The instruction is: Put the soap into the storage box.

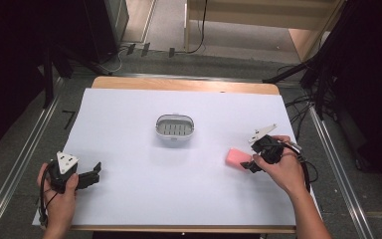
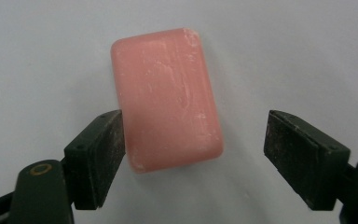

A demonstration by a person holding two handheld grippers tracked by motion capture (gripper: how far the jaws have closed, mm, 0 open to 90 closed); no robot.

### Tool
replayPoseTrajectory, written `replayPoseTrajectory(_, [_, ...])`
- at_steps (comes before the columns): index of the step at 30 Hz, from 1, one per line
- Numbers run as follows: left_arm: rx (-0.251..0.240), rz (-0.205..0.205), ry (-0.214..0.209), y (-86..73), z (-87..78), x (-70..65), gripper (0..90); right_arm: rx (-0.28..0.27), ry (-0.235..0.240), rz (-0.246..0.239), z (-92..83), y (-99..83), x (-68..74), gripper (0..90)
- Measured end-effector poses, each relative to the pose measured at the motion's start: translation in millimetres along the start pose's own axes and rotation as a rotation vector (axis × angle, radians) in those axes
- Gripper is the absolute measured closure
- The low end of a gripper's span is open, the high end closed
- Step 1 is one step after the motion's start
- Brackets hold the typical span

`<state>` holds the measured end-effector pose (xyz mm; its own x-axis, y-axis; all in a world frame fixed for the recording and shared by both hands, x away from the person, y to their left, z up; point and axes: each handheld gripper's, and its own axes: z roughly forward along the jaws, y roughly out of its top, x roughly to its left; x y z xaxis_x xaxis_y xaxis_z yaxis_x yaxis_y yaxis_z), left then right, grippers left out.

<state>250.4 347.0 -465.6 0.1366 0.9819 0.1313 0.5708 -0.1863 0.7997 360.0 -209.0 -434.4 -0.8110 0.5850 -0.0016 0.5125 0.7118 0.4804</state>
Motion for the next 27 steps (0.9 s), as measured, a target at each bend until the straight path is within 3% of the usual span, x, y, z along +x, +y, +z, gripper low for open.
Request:
replayPoseTrajectory(12, [0.0, 0.001, -0.001, 0.0, 0.0, -0.1, 5.5, 0.048, 0.018, -0.053, 11.7, 14.4, 6.1, 24.5])
replayPoseTrajectory(27, [-0.001, 0.002, -0.001, 0.0, -0.1, 0.0, 5.5, 0.129, 0.03, -0.117, 23.7, 30.1, 12.0, 34.9])
